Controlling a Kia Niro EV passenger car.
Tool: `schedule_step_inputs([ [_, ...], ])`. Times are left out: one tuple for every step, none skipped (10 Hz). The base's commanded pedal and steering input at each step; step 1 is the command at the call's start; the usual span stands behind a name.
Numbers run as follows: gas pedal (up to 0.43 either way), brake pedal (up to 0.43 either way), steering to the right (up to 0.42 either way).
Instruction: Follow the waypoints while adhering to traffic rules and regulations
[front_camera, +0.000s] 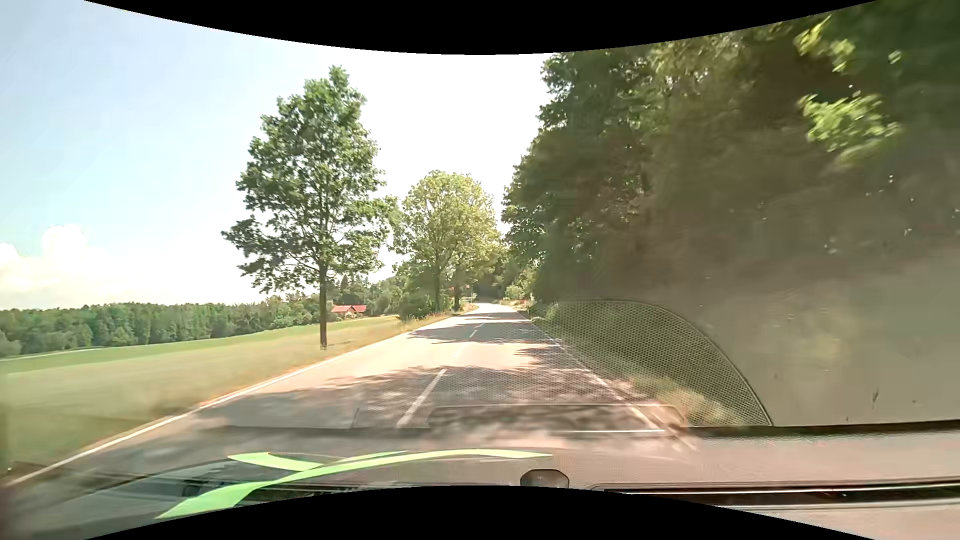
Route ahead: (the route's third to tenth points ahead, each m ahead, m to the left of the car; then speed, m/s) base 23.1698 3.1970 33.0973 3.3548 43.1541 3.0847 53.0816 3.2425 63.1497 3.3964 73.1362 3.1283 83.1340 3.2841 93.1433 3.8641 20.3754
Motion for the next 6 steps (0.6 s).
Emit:
schedule_step_inputs([
  [0.319,0.0,-0.004],
  [0.331,0.0,-0.004],
  [0.339,0.0,-0.004],
  [0.339,0.0,-0.004],
  [0.319,0.0,-0.004],
  [0.299,0.0,-0.004],
])
